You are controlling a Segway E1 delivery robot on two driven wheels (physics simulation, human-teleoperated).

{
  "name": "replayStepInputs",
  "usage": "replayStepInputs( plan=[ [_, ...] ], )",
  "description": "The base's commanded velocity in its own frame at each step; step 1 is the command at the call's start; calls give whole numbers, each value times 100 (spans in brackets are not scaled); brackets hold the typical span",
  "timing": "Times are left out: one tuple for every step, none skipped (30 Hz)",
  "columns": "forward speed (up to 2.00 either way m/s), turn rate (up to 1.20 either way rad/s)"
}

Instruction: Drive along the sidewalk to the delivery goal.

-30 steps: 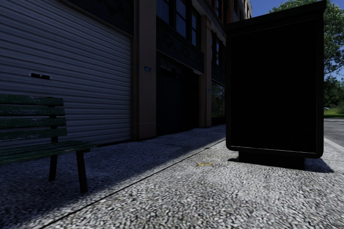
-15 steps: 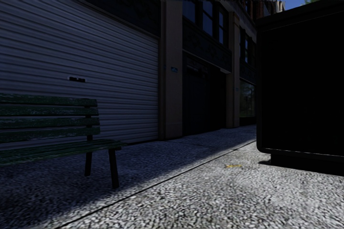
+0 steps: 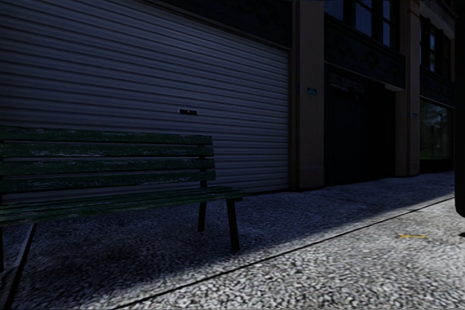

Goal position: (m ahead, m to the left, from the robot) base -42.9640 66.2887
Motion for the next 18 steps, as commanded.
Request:
replayStepInputs(
  plan=[
    [0,69],
    [0,69],
    [0,69],
    [0,69],
    [0,69],
    [0,69],
    [0,69],
    [0,69],
    [0,69],
    [0,69],
    [0,69],
    [0,69],
    [0,69],
    [0,69],
    [0,69],
    [0,69],
    [0,69],
    [0,69]
  ],
)
